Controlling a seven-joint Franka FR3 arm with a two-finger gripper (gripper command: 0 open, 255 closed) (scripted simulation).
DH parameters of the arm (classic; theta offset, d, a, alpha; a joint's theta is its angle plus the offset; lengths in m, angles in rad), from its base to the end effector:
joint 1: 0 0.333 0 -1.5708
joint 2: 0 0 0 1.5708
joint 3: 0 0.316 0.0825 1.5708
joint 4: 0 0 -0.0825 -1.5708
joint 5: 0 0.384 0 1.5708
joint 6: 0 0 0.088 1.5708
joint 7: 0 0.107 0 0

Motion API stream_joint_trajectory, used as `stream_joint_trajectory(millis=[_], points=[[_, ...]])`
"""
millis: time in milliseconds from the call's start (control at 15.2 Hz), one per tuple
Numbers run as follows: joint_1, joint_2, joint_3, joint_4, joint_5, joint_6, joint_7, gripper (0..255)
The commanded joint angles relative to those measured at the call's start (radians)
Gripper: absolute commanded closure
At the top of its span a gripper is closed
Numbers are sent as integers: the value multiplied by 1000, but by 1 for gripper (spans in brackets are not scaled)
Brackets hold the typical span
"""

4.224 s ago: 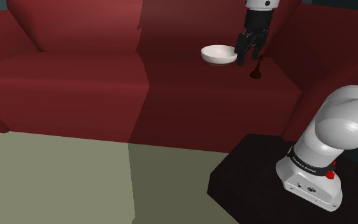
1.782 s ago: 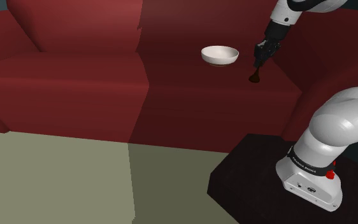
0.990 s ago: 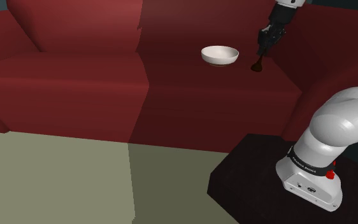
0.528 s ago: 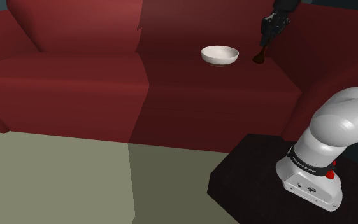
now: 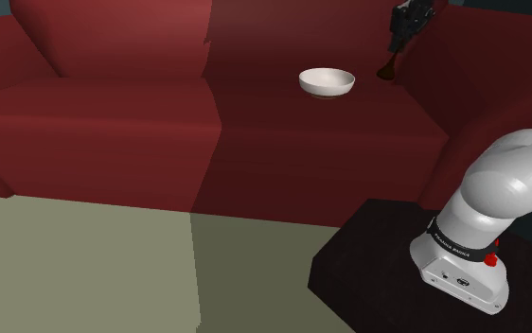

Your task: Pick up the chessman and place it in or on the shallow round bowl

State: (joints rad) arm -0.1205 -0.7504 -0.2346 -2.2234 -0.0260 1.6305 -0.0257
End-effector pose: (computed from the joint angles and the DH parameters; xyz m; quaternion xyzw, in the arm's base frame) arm 0.2980 -0.1442 0.6393 -0.9855 0.1387 -0.0812 0.0541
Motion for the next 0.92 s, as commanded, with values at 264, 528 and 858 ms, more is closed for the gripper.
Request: stream_joint_trajectory(millis=[264, 528, 858], points=[[41, 219, -11, 166, 35, 52, 3, 255], [64, 378, -24, 306, 66, 69, -2, 255], [82, 585, -43, 516, 116, 58, -15, 255]])
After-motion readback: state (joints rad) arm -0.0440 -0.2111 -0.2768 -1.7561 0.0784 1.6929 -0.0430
